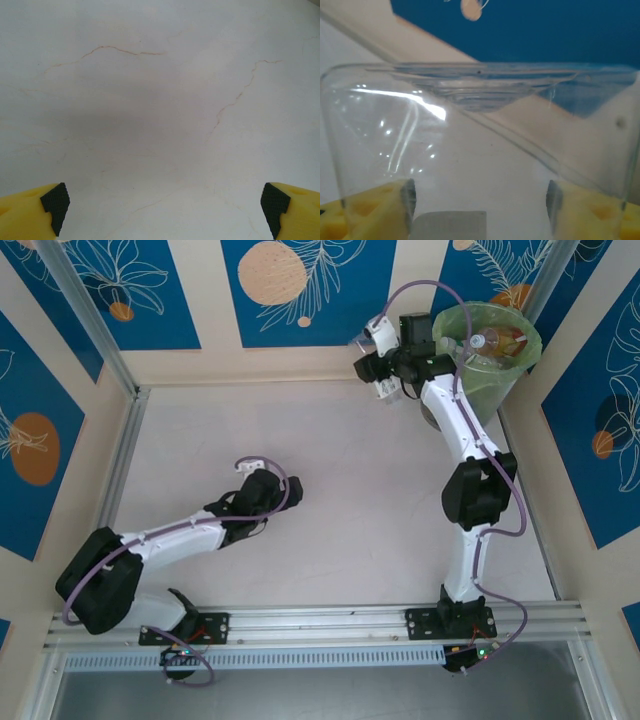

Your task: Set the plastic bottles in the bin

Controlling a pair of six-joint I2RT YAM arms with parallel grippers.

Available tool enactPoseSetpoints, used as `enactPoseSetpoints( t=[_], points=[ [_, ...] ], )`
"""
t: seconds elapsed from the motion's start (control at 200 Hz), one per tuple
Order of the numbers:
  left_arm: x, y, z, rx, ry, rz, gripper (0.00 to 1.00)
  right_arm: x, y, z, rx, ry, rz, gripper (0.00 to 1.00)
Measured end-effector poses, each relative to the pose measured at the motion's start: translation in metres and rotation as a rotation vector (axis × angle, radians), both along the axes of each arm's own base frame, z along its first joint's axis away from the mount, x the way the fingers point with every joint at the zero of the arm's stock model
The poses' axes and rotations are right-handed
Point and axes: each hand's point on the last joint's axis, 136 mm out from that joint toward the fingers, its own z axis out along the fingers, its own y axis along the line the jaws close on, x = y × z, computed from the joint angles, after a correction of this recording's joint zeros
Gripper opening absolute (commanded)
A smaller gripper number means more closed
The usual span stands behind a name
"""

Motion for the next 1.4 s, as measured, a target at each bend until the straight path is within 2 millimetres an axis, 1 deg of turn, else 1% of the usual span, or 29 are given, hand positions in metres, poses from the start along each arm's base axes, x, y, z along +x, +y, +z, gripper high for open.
enactPoseSetpoints(
  t=[0.095, 0.195, 0.265, 0.33, 0.475, 0.565, 0.625, 0.695, 0.74, 0.8, 0.86, 0.915, 0.99, 1.055, 1.125, 1.245, 1.33, 1.4],
  points=[
    [0.003, -0.004, 0.002, -0.007, -0.006, -0.010, 1.00, 0.013, -0.014, 0.019, 0.066, -0.055, -0.078, 0.51],
    [0.004, -0.007, 0.003, -0.011, -0.006, -0.016, 1.00, 0.028, -0.034, 0.048, 0.126, -0.149, -0.165, 0.50],
    [0.006, -0.009, 0.003, -0.014, -0.007, -0.018, 1.00, 0.036, -0.049, 0.074, 0.176, -0.225, -0.219, 0.50],
    [0.007, -0.009, 0.004, -0.010, -0.010, -0.021, 1.00, 0.041, -0.067, 0.104, 0.228, -0.307, -0.271, 0.49],
    [0.008, -0.010, 0.003, -0.004, -0.012, -0.026, 1.00, 0.041, -0.108, 0.176, 0.308, -0.517, -0.371, 0.49],
    [0.008, -0.010, 0.002, -0.001, -0.011, -0.027, 1.00, 0.039, -0.129, 0.206, 0.313, -0.644, -0.422, 0.50],
    [0.008, -0.009, 0.001, 0.000, -0.010, -0.026, 1.00, 0.043, -0.138, 0.217, 0.297, -0.719, -0.459, 0.50],
    [0.009, -0.010, 0.001, 0.000, -0.010, -0.026, 1.00, 0.051, -0.146, 0.217, 0.277, -0.764, -0.500, 0.50],
    [0.009, -0.010, 0.000, 0.001, -0.009, -0.026, 1.00, 0.059, -0.150, 0.210, 0.264, -0.774, -0.524, 0.50],
    [0.009, -0.010, -0.003, 0.005, -0.004, -0.026, 1.00, 0.072, -0.154, 0.194, 0.238, -0.770, -0.551, 0.51],
    [0.009, -0.010, -0.006, 0.009, 0.004, -0.028, 1.00, 0.086, -0.159, 0.175, 0.207, -0.762, -0.580, 0.51],
    [0.010, -0.011, -0.008, 0.013, 0.010, -0.028, 1.00, 0.101, -0.163, 0.154, 0.172, -0.752, -0.608, 0.50],
    [0.011, -0.012, -0.011, 0.013, 0.017, -0.031, 1.00, 0.118, -0.169, 0.133, 0.121, -0.757, -0.637, 0.50],
    [0.011, -0.013, -0.013, 0.015, 0.024, -0.034, 1.00, 0.126, -0.172, 0.132, 0.098, -0.809, -0.654, 0.50],
    [0.010, -0.013, -0.015, 0.015, 0.029, -0.038, 1.00, 0.130, -0.175, 0.135, 0.071, -0.847, -0.667, 0.50],
    [0.010, -0.014, -0.017, 0.016, 0.036, -0.041, 1.00, 0.131, -0.181, 0.135, 0.035, -0.866, -0.687, 0.50],
    [0.010, -0.014, -0.018, 0.015, 0.038, -0.043, 1.00, 0.130, -0.186, 0.136, 0.033, -0.867, -0.706, 0.49],
    [0.009, -0.014, -0.018, 0.014, 0.038, -0.044, 1.00, 0.130, -0.191, 0.135, 0.036, -0.859, -0.720, 0.50]
  ],
)
